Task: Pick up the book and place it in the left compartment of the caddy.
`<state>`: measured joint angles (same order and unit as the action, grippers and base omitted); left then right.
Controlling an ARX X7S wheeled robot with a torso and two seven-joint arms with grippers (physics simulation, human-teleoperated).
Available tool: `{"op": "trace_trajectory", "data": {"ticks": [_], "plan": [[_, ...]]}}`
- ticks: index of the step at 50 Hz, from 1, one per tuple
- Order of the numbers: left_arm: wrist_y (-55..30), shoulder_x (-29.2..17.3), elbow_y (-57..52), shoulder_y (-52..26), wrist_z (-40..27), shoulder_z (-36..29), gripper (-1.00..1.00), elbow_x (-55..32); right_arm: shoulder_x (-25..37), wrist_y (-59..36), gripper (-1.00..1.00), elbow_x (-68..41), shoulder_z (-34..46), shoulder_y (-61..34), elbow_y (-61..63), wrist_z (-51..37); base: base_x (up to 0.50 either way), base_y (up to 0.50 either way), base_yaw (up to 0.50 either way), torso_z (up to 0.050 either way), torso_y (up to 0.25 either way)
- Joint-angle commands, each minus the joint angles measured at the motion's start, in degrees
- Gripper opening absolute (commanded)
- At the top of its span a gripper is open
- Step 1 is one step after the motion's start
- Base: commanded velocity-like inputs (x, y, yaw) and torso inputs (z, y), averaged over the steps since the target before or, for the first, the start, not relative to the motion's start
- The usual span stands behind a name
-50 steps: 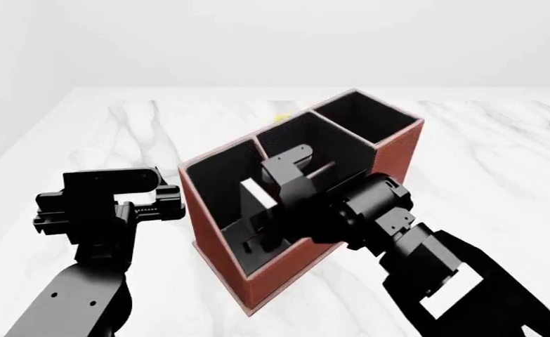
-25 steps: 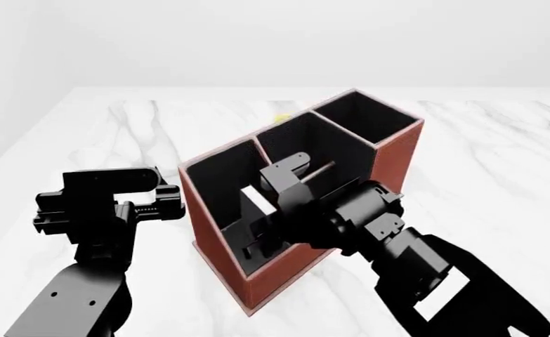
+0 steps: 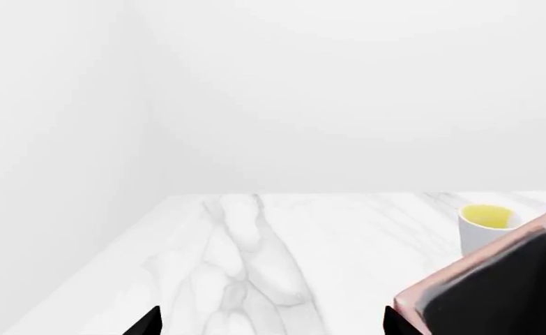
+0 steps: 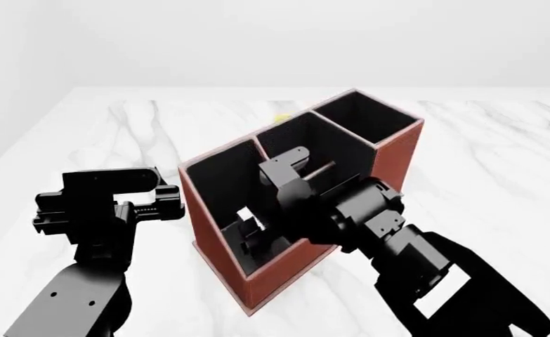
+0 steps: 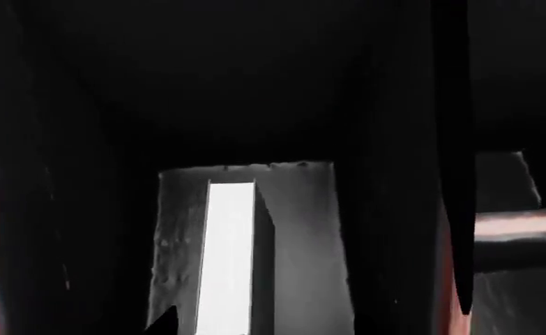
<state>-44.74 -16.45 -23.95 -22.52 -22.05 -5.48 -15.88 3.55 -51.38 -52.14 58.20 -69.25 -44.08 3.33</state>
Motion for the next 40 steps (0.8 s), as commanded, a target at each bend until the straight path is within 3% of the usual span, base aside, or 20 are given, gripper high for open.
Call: {"op": "trace_trajectory", "data": {"ticks": [1,5,14,25,31,33,40], "plan": [[0.0,-0.2,-0.1,0.0,-0.2,0.0,1.0,-0.2,0.4,-0.3,1.0,-0.3,-0.2,-0.4,1.1,-0.3,0.0,0.0,0.0,0.0,0.0],[0.0,-0.2,-0.1,0.0,-0.3,0.0,1.0,-0.3,1.4,-1.5,1.0,-1.2,-0.8,-0.7,3.4,-1.7,0.0,0.0,0.0,0.0,0.0],[-0.2,-0.3,-0.6,0.1,-0.6,0.1,1.0,-0.6,11.7,-12.6,1.0,-14.2,-11.8,-2.0,27.9,-16.1,0.0,0.0,0.0,0.0,0.001],[-0.5,-0.4,-0.9,0.1,-0.8,-0.1,1.0,-0.8,17.7,-15.3,1.0,-22.9,-19.8,0.2,39.6,-25.7,0.0,0.0,0.0,0.0,0.0],[-0.5,-0.5,-1.0,0.1,-1.0,-0.3,1.0,-0.8,24.3,-0.7,1.0,-11.3,-21.1,13.5,54.0,-33.5,0.0,0.0,0.0,0.0,0.0],[-0.5,-0.5,-1.0,0.1,-1.1,-0.5,1.0,-0.8,25.7,2.0,1.0,-12.6,-22.8,17.6,56.5,-32.8,0.0,0.0,0.0,0.0,0.0],[-0.7,-0.6,-1.6,0.2,-1.3,-0.9,1.0,-0.7,29.8,18.3,1.0,5.2,-22.4,31.5,64.5,-39.5,0.0,0.0,0.0,0.0,0.0]]}}
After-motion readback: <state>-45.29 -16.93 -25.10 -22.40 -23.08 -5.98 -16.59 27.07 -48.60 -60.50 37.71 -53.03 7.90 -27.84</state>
